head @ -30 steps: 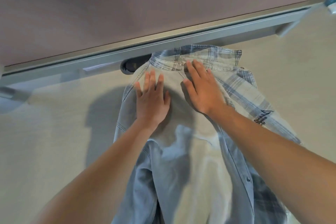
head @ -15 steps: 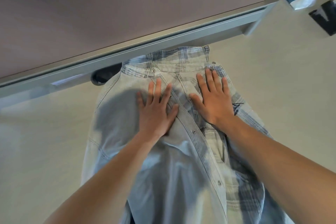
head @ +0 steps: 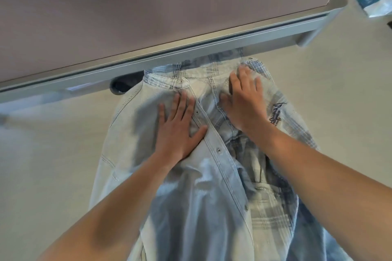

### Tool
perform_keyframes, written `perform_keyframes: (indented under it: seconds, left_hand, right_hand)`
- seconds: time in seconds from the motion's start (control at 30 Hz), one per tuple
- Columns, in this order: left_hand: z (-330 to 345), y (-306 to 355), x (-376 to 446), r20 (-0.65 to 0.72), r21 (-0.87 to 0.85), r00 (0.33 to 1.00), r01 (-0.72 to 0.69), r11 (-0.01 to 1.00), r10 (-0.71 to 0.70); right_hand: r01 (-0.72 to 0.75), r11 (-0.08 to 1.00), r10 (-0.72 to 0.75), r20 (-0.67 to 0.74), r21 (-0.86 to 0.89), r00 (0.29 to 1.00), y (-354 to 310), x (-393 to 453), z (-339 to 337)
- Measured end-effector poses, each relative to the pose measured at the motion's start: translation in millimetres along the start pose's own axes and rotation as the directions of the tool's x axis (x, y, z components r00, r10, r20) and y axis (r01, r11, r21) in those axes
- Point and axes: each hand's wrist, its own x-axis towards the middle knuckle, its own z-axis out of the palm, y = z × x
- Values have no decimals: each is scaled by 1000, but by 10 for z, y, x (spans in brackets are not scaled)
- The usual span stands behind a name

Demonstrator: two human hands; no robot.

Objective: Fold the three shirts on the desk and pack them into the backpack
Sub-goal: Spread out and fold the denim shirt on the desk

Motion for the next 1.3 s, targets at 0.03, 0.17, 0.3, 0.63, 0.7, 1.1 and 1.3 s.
perform_keyframes:
  seconds: [0.03,0.17,0.3,0.63,0.7,1.1,1.3]
  left_hand:
    - [2,-17,-34,6,3,1000,-14,1000,14]
    - [-27,-144,-204,17,27,994,-111,993,111]
    - [-54,-259,-265,62,69,986,-161,985,157]
    - [-158,-479,-379,-113,-59,974,189,980,-194]
    - [-216,-608,-436,-126,-64,958,250,966,-256]
    - [-243,-862,-443,-44,-122,952,296,947,-303]
    - [-297,-747,-390,-5,-113,964,263,958,-265]
  right_hand:
    - [41,999,-41,-20,14,999,-88,-54,20]
    - [129,992,-129,-11,-15,992,-160,-264,202]
    - [118,992,-118,15,-35,993,-92,-250,213]
    - [312,877,-301,-90,366,950,-740,121,-22]
    - [280,870,-307,1,406,952,-978,224,-51]
    - [24,774,-99,85,632,991,-1358,426,63]
    - [59,791,-136,81,609,987,-1270,381,62]
